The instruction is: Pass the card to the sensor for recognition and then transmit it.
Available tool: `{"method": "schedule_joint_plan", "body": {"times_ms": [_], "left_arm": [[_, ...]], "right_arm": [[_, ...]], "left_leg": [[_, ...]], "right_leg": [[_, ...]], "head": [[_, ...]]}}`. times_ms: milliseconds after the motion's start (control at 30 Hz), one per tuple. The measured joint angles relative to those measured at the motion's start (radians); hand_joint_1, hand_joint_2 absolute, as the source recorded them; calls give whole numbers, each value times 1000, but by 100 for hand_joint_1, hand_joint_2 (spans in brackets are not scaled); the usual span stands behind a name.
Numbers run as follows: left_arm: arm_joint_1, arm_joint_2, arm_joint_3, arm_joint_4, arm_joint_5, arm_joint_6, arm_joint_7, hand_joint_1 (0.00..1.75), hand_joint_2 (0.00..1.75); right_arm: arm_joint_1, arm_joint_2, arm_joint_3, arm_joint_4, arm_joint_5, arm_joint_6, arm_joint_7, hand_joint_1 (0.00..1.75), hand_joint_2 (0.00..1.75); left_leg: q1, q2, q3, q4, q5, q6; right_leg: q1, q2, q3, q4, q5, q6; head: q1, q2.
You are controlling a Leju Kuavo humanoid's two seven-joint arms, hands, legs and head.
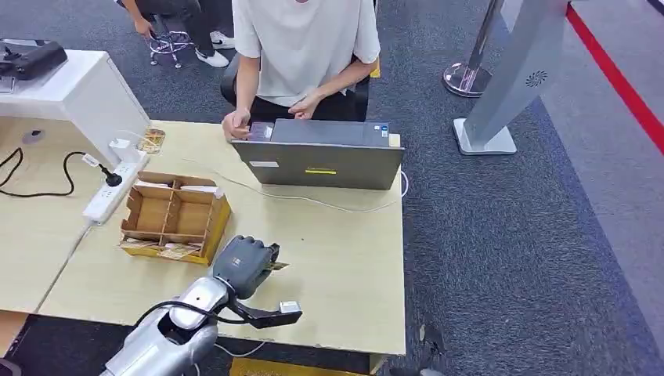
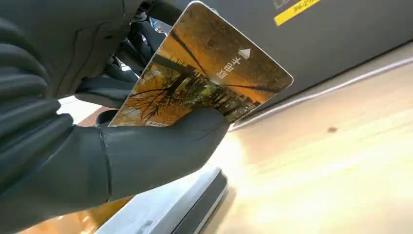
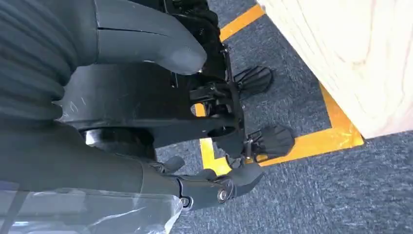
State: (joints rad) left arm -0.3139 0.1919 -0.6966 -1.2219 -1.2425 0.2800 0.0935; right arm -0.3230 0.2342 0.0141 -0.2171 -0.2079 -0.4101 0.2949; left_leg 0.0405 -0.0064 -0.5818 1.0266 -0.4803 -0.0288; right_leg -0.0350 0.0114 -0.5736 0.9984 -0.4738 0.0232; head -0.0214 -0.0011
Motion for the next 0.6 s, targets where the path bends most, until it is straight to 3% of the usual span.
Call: {"method": "schedule_joint_plan", "body": {"times_ms": [233, 600], "left_arm": [[63, 56, 29, -42, 8, 13, 21, 175, 175], [90, 72, 83, -45, 11, 10, 24, 175, 175]], "right_arm": [[8, -11, -13, 0, -2, -2, -4, 0, 175], [12, -16, -14, 0, -1, 2, -4, 0, 175]], "left_leg": [[0, -1, 0, 0, 0, 0], [0, -1, 0, 0, 0, 0]], "right_leg": [[0, -1, 0, 0, -1, 0], [0, -1, 0, 0, -1, 0]], "head": [[0, 0], [0, 0]]}}
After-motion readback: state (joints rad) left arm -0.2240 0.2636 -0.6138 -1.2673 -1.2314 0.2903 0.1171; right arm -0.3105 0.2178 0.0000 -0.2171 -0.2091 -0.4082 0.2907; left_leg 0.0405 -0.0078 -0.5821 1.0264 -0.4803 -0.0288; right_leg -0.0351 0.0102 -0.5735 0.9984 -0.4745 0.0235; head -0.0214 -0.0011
